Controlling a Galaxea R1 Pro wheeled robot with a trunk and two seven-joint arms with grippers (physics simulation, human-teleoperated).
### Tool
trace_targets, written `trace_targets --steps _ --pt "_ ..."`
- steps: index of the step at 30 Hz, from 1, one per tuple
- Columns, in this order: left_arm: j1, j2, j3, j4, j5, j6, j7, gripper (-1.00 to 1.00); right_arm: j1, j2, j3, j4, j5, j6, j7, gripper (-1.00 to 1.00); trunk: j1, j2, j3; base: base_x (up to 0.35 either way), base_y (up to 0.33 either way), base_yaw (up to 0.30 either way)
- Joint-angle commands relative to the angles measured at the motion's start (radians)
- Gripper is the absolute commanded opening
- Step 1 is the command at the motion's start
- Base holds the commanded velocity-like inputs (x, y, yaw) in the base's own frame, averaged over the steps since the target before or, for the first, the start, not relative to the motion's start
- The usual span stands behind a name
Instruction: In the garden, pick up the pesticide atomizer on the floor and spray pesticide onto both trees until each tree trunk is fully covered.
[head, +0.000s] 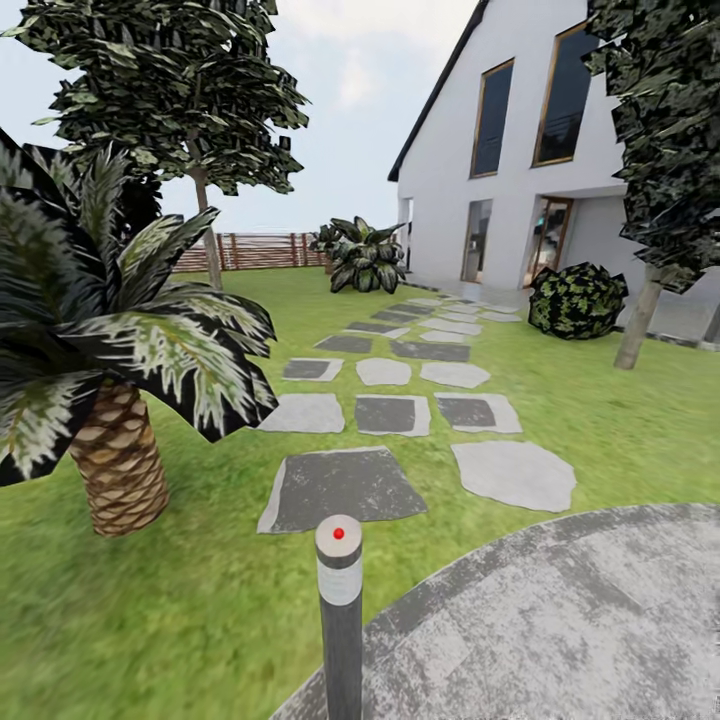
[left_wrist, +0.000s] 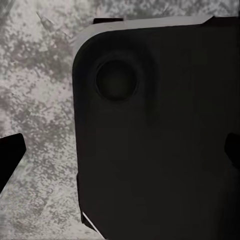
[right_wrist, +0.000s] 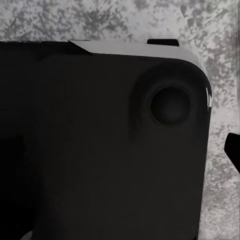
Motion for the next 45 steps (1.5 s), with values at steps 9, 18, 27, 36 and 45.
trace_targets --steps 9,18,27,36,45 --pt "-0.016 0.006 -0.002 -0.067 -0.003 -0.075 -0.001 1.0 -0.002 -0.011 0.0 -0.106 0.003 -0.003 -0.006 1.0 0.0 0.0 0.004 0.0 0.0 -0.25" --pt "-0.06 0.011 -0.002 -0.148 -0.009 -0.077 0.01 1.0 -0.002 -0.038 0.001 -0.202 0.007 -0.003 -0.007 1.0 0.0 0.0 0.006 0.0 0.0 -0.267" --pt "-0.111 0.01 -0.007 -0.25 -0.012 -0.073 0.004 1.0 -0.002 -0.061 -0.001 -0.43 0.004 -0.005 -0.007 1.0 0.0 0.0 0.006 0.0 0.0 -0.279" --pt "-0.165 0.001 -0.006 -0.261 -0.01 -0.075 -0.002 1.0 -0.002 -0.079 -0.005 -0.494 0.003 -0.029 -0.007 1.0 0.0 0.0 0.006 0.0 0.0 -0.293" --pt "-0.158 0.009 -0.006 -0.248 -0.007 -0.118 -0.002 1.0 -0.002 -0.11 -0.128 -0.477 0.003 -0.054 -0.003 1.0 0.0 0.0 0.006 0.0 0.0 -0.3"
